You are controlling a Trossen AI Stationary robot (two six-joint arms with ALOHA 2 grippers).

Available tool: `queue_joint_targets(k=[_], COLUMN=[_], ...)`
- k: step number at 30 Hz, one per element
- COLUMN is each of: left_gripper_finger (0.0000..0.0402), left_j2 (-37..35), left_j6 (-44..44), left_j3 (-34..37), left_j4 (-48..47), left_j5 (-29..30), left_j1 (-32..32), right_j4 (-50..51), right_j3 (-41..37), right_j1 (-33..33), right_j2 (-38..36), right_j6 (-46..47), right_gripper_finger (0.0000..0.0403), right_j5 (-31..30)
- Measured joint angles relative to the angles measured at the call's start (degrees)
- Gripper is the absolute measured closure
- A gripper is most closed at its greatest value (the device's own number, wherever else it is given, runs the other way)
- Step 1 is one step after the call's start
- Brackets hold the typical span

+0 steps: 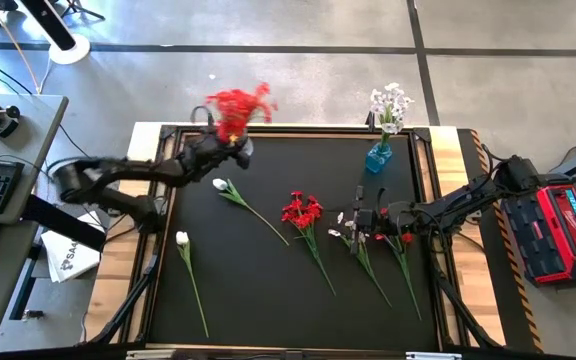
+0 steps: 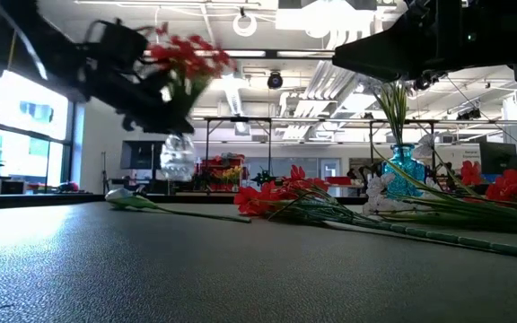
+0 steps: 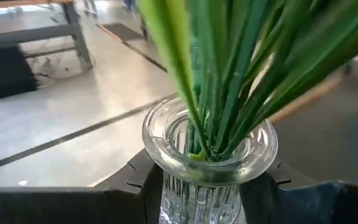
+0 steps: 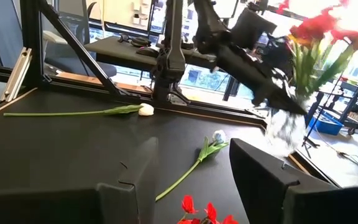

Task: Sort flowers into vase by color
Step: Adjust the transparent vase

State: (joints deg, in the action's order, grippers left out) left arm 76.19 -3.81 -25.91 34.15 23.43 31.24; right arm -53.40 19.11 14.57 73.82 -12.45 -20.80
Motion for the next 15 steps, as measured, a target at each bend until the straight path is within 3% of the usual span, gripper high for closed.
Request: queue_joint_targets(k=[7, 15], left_gripper_finger=[0.0264, 0.0255], left_j2=[13.81, 16.91], left_j6=[3.97, 4.22], left_j3=[-7.08, -8.59], left_j4=[-0.08, 0.41], left_j5=[-0.68, 2.37], left_j1=[0.68, 0.63], right_j4=[1.25, 2.13], right_j3=[-0.02, -0.02], right_j1=[0.0, 0.01], right_j2=[0.01, 0.0], right_j6=[1.96, 3.61], right_gripper_finger=[0.0234, 0.0234], right_j5=[0.01, 0.01])
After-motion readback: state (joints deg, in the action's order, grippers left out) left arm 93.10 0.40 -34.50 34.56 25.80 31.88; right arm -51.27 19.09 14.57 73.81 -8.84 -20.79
